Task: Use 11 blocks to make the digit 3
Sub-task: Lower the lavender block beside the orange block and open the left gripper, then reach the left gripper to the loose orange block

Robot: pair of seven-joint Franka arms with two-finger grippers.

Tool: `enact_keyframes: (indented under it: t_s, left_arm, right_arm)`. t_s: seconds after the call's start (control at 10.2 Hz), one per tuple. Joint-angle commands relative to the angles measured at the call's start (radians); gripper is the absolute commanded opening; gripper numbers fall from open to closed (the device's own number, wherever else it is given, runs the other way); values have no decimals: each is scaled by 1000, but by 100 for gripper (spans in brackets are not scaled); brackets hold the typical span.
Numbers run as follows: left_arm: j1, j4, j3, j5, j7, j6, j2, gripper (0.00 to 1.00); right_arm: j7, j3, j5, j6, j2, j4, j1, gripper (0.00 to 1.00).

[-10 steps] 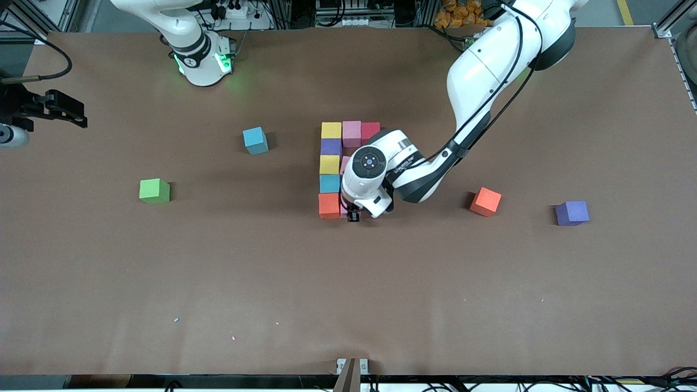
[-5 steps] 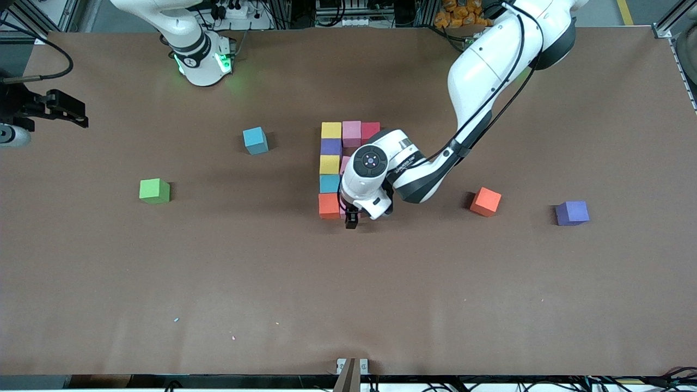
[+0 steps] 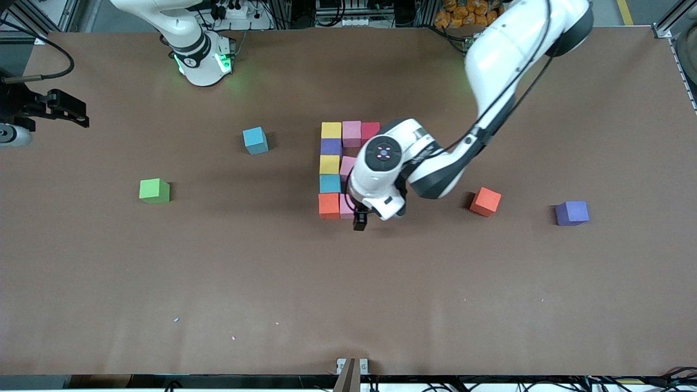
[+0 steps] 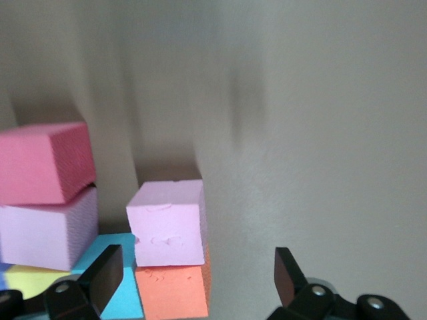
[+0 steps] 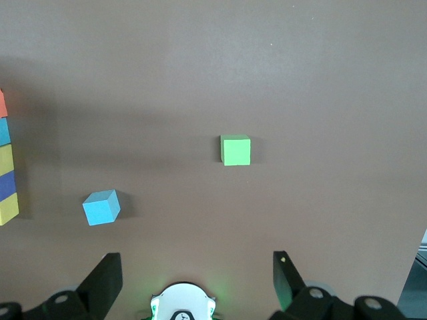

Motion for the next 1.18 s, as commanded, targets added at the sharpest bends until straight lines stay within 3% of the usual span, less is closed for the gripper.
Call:
enact_keyframes:
  t_s: [0.0,0.2,0.39,0.59,0.79,1.08]
  left_arm:
    - [157,-199,-83,-27,149,-37,-159,100]
    - [275,-348,-100,-29,335,-38,-270,100]
    - [431,-462,-167,-29,493,-38,-316,100]
    - [534,-554,-189,-20,632,-28,-361,100]
    - [628,-585,-190,-18,741,-25,-364,100]
    - [711,-671,-192,123,820,37,-356,100]
  right_arm:
    - [11,3,-16,-4,-25,-17,7,100]
    - [12,3,-16,-4,-25,-17,9,100]
    - [14,3,-16,-3,-25,-19,10,100]
    - [12,3,-21,-1,-24,-17,10,100]
    - [16,3,-29,-3,-24,-17,13,100]
    - [16,3,-29,-3,-24,-17,13,100]
